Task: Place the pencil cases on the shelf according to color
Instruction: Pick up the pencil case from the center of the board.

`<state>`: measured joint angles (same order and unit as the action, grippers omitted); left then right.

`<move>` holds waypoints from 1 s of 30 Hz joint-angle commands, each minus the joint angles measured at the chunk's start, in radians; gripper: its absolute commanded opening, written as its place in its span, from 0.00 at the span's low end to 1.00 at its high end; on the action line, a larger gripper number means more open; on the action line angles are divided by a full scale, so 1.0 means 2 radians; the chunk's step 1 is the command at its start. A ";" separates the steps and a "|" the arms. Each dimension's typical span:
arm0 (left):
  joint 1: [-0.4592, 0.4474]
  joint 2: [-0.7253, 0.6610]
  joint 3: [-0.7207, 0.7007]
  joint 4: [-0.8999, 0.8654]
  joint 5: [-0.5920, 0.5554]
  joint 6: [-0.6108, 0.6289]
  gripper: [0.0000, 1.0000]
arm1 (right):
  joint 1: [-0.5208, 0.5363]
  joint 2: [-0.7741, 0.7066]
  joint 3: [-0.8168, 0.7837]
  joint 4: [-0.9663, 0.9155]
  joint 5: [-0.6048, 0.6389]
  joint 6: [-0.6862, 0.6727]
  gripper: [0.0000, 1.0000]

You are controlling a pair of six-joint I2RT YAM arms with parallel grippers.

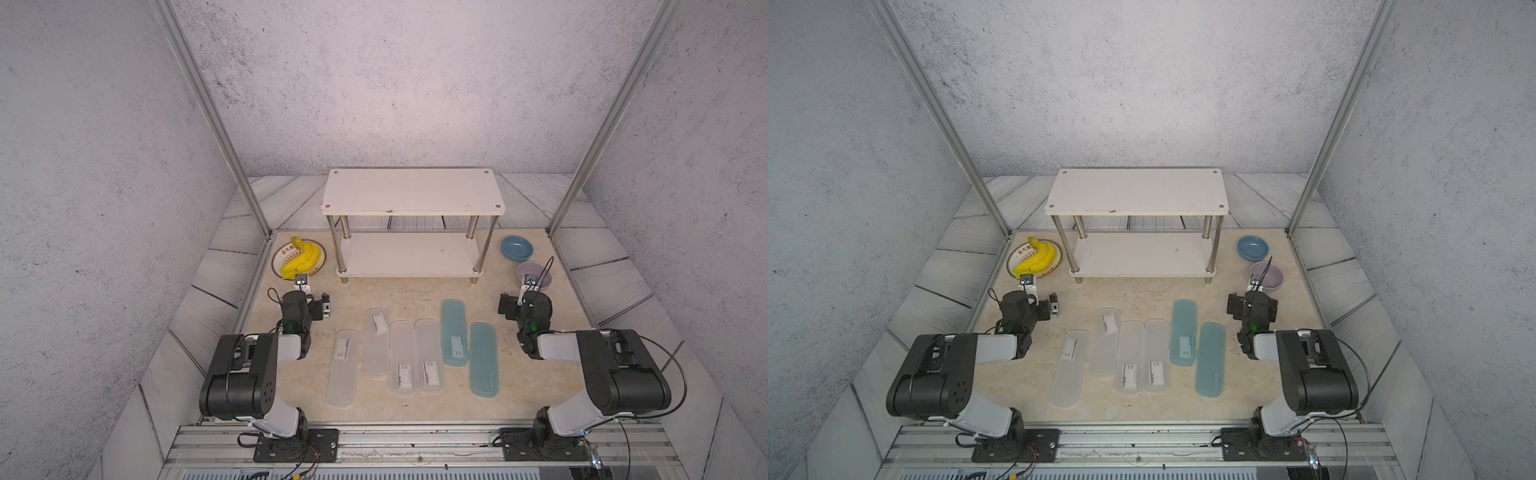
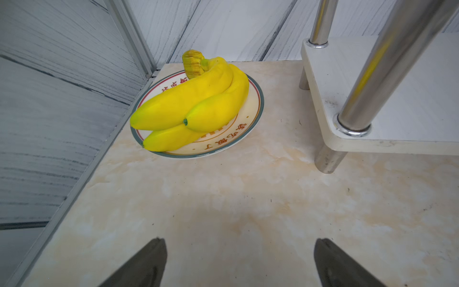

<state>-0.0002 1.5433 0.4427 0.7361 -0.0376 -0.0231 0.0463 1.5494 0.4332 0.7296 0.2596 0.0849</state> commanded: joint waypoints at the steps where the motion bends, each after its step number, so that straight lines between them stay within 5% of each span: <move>1: 0.004 -0.006 0.008 -0.001 0.000 0.002 0.99 | -0.001 -0.010 0.009 -0.001 -0.005 -0.002 1.00; 24: 0.005 -0.017 0.005 0.003 0.022 0.012 0.99 | -0.002 -0.011 0.009 0.003 -0.006 -0.006 1.00; 26: 0.002 -0.044 0.018 -0.041 0.011 0.013 0.99 | -0.001 -0.025 0.019 -0.020 -0.007 -0.009 1.00; 30: -0.001 -0.116 0.090 -0.232 -0.084 -0.067 1.00 | 0.000 -0.074 0.098 -0.223 0.045 0.048 1.00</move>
<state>-0.0006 1.3926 0.5255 0.4976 -0.0837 -0.0544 0.0467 1.4696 0.5285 0.5117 0.2813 0.1059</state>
